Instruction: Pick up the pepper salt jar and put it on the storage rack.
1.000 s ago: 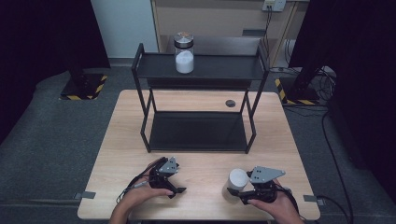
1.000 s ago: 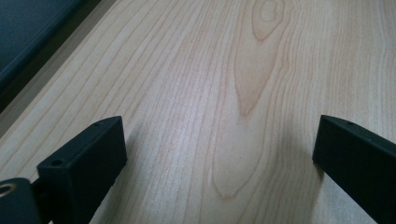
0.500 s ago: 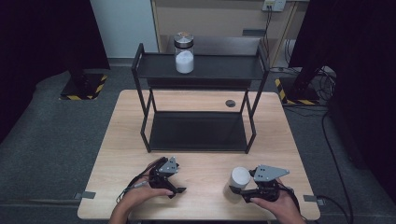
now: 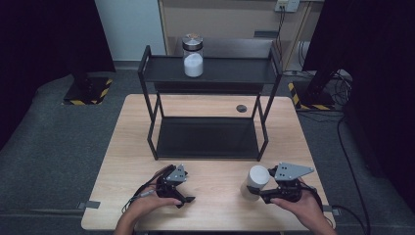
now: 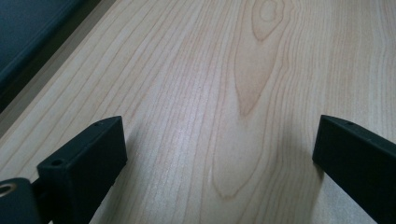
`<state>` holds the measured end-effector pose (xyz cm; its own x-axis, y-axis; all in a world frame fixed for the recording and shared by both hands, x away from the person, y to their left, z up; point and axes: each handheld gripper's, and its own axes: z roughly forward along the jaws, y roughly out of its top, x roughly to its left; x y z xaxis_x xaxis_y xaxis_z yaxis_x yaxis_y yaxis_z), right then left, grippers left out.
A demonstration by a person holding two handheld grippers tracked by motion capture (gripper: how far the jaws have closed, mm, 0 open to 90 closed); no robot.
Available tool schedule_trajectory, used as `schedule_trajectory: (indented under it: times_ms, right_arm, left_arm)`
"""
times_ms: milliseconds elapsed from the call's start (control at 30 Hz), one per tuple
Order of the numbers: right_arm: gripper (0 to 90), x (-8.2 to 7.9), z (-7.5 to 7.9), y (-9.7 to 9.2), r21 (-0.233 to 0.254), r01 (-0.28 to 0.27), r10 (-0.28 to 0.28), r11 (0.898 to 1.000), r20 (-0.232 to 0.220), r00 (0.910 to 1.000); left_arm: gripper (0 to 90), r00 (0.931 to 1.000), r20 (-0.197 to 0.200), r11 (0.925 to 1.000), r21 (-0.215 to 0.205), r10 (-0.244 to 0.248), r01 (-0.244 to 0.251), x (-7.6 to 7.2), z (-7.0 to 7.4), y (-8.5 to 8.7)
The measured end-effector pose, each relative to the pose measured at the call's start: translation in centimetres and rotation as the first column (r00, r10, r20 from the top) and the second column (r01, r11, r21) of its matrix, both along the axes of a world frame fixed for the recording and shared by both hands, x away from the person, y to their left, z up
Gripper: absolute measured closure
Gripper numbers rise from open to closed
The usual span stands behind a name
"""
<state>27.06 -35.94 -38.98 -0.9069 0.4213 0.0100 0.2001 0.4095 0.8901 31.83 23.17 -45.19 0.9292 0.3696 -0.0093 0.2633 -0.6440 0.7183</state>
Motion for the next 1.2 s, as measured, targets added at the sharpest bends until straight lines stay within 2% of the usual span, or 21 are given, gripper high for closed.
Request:
schedule_trajectory:
  times_ms: [433, 767, 1033, 1200]
  right_arm:
    - [36.3, 1.6, 2.2, -0.7, 0.021, 0.013, -0.013, 1.000, 0.010, 0.9999]
    - [36.3, 3.1, 4.5, -1.5, 0.052, 0.026, -0.027, 0.998, 0.022, 0.9994]
    - [36.3, 4.2, 6.0, -1.5, 0.050, 0.020, -0.021, 0.999, 0.029, 0.9994]
    - [36.3, 5.4, 7.9, -1.6, 0.046, 0.006, -0.007, 0.999, 0.037, 0.9993]
  left_arm:
    - [1.6, 1.0000, 0.001, 1.0000, 0.005, -0.006, 0.006, 0.1, 0.1, 0.0]
    - [1.6, 1.0000, 0.001, 1.0000, 0.004, -0.005, 0.005, 0.1, 0.1, 0.0]
    - [1.5, 1.0000, 0.002, 1.0000, 0.005, -0.006, 0.006, 0.1, 0.1, 0.0]
    - [1.6, 1.0000, 0.002, 1.0000, 0.005, -0.005, 0.005, 0.1, 0.1, 0.0]
